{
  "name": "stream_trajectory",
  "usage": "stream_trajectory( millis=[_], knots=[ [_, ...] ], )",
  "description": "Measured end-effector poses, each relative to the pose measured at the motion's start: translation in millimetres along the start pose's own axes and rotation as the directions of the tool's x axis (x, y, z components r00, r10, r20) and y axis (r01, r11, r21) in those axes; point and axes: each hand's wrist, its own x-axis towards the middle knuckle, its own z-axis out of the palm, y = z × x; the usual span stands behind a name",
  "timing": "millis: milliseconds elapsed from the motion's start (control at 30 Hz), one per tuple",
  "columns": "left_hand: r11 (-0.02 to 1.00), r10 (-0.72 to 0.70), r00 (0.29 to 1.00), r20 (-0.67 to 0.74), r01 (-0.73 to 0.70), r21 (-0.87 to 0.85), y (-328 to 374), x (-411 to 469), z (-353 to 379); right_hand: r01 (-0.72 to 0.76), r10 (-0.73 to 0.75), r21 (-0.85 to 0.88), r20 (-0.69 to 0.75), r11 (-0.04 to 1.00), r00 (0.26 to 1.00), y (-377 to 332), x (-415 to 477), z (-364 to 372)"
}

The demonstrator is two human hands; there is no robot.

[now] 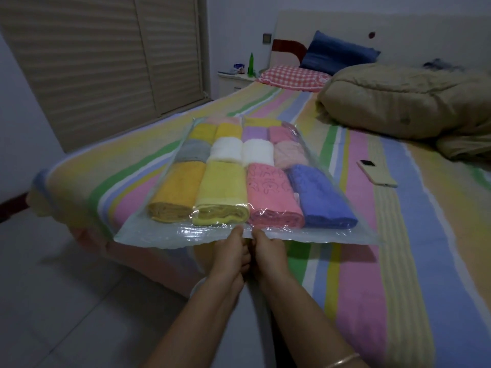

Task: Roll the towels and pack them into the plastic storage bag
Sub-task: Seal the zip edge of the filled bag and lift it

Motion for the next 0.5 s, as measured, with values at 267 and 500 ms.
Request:
stream_trajectory(
  millis=[267, 500],
  knots=[
    [1.0, 0.018, 1.0, -0.009, -0.018, -0.02, 16, 11, -51, -0.064, 0.062, 0.119, 0.02, 0.991, 0.998, -4, -3, -3],
    [0.997, 0.068, 0.997, -0.027, -0.067, 0.04, 27, 18, -93, -0.078, 0.079, 0.091, -0.003, 0.993, 0.997, -9, -10, -9]
  ],
)
